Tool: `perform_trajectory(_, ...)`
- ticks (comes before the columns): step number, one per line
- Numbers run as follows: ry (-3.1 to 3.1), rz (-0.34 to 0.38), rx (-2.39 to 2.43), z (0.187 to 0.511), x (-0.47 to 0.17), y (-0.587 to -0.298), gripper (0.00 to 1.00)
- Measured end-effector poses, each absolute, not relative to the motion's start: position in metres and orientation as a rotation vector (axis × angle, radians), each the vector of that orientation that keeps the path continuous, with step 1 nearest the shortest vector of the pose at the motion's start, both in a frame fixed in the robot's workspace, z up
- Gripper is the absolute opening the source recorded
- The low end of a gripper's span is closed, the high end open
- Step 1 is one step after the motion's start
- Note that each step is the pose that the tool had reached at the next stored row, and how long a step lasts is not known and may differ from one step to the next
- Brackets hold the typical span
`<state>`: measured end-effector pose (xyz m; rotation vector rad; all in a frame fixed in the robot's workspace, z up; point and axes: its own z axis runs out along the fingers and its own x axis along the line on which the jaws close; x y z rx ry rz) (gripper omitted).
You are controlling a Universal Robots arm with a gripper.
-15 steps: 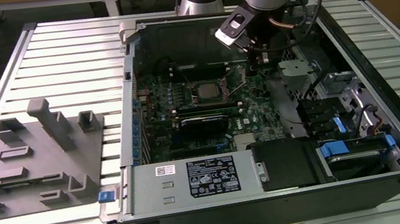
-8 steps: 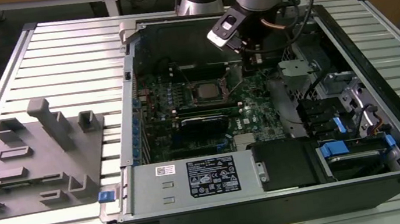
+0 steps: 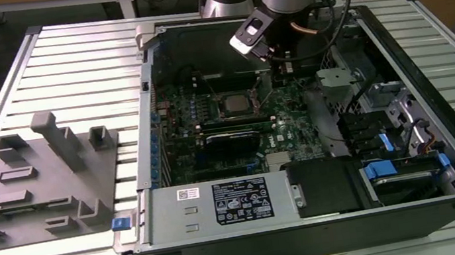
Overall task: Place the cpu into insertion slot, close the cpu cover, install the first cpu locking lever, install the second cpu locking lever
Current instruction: 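Close the cpu cover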
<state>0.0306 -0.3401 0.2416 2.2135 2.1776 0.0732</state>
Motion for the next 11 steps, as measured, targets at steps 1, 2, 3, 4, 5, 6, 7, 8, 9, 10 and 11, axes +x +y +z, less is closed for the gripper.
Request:
perform_trajectory(1,2.178,0.073,2.214,0.2416,0.0306,-0.3401,0.11)
perform_trajectory(2,2.178,0.074,2.214,0.2415,0.0306,-0.3401,0.11)
perform_trajectory(3,2.178,0.075,2.214,0.2416,0.0306,-0.3401,0.11)
perform_trajectory(4,2.179,0.076,2.215,0.2416,0.0305,-0.3401,0.11)
perform_trajectory(5,2.179,0.078,2.216,0.2416,0.0305,-0.3401,0.11)
perform_trajectory(6,2.179,0.078,2.216,0.2415,0.0304,-0.3401,0.11)
perform_trajectory(7,2.179,0.078,2.216,0.2415,0.0295,-0.3401,0.11)
perform_trajectory(8,2.179,0.078,2.216,0.2415,0.0281,-0.3402,0.11)
perform_trajectory(9,2.179,0.078,2.216,0.2415,0.0263,-0.3402,0.11)
perform_trajectory(10,2.179,0.078,2.215,0.2415,0.0244,-0.3402,0.11)
perform_trajectory(11,2.179,0.079,2.215,0.2415,0.0226,-0.3402,0.11)
